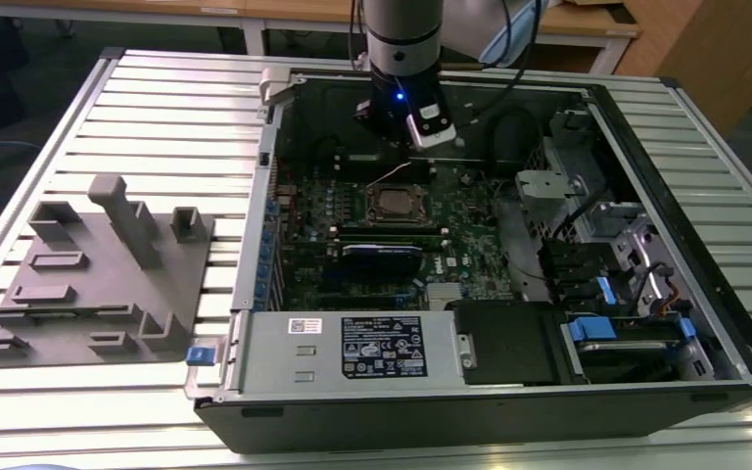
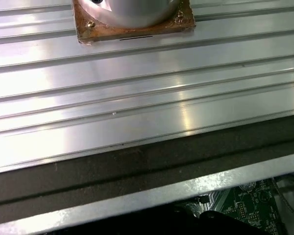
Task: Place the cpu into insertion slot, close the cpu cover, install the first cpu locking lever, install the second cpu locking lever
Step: 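Install the first cpu locking lever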
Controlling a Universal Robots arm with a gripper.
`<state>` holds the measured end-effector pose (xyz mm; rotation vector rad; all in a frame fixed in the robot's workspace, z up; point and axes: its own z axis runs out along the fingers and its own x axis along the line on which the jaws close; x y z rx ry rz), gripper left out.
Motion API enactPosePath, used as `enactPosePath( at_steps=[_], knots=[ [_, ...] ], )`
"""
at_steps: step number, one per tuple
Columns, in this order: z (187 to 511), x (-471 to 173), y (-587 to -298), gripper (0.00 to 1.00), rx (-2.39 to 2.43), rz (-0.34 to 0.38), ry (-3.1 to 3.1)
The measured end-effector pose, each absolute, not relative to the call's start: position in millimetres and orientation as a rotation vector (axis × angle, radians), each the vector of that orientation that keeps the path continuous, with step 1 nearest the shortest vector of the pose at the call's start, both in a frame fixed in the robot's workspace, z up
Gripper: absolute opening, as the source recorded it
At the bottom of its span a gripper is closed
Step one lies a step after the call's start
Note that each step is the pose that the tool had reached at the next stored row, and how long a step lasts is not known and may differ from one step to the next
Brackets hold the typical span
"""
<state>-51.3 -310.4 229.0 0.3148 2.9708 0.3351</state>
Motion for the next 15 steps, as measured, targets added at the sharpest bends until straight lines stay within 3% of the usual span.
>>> enactPosePath(
  at_steps=[15],
  knots=[
    [229, -55, -321, 0.11, 0.317, 0.373, 2.965]
  ],
)
